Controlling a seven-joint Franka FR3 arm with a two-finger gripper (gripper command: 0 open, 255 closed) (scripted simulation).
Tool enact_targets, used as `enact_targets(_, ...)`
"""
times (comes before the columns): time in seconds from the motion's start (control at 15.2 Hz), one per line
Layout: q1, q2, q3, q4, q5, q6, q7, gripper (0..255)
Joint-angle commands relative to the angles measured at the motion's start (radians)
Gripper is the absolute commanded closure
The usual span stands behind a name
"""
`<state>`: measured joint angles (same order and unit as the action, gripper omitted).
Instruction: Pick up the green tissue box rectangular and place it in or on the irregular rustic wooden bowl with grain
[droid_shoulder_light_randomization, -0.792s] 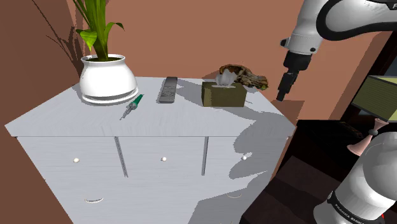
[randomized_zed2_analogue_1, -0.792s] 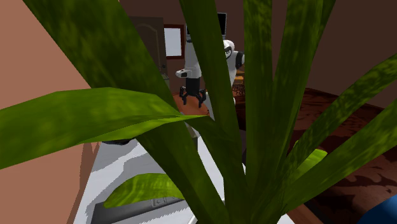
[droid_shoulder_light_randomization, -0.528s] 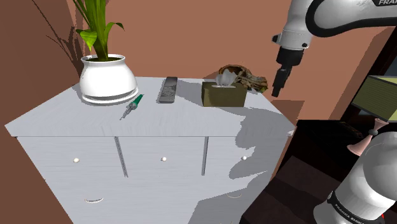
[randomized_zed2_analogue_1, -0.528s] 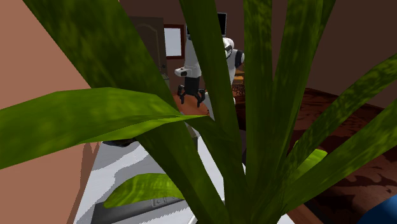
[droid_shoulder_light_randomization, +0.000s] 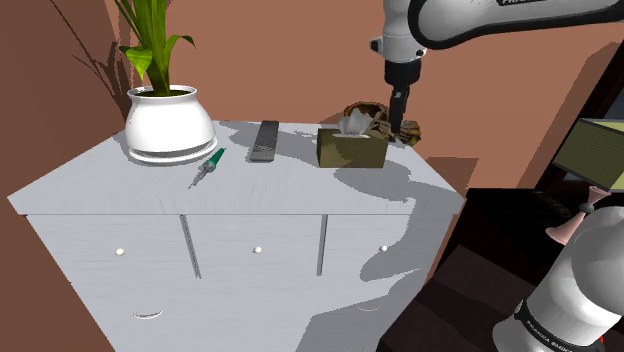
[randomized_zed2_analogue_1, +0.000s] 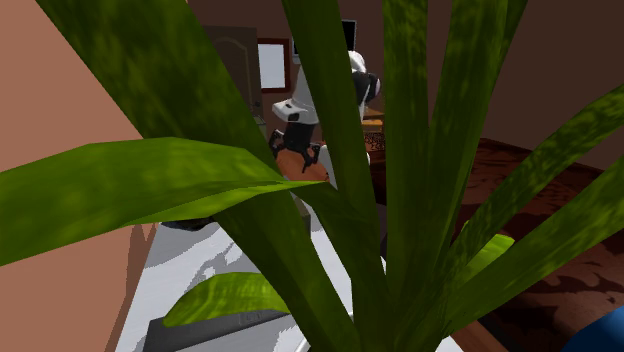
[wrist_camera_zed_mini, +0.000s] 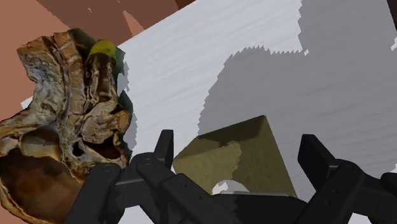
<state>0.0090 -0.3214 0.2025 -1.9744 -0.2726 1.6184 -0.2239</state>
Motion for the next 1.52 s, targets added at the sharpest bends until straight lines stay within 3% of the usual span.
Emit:
enact_targets(0.0, 0.009, 0.077, 0.041, 0.081, -0.069, -0.029, -0.008, 0)
enact_targets(0.4, 0.060, 0.316, 0.147, 0.330, -0.284, -0.141, -0.029, 0)
enact_targets(0.92, 0.037, 0.286, 0.118, 0.211, -0.281, -0.036, -0.027, 0)
enact_targets(1.39, 0.037, 0.286, 0.118, 0.211, -0.281, -0.036, -0.027, 0)
enact_targets(1.45, 0.037, 0.286, 0.118, 0.211, -0.281, -0.036, -0.027, 255)
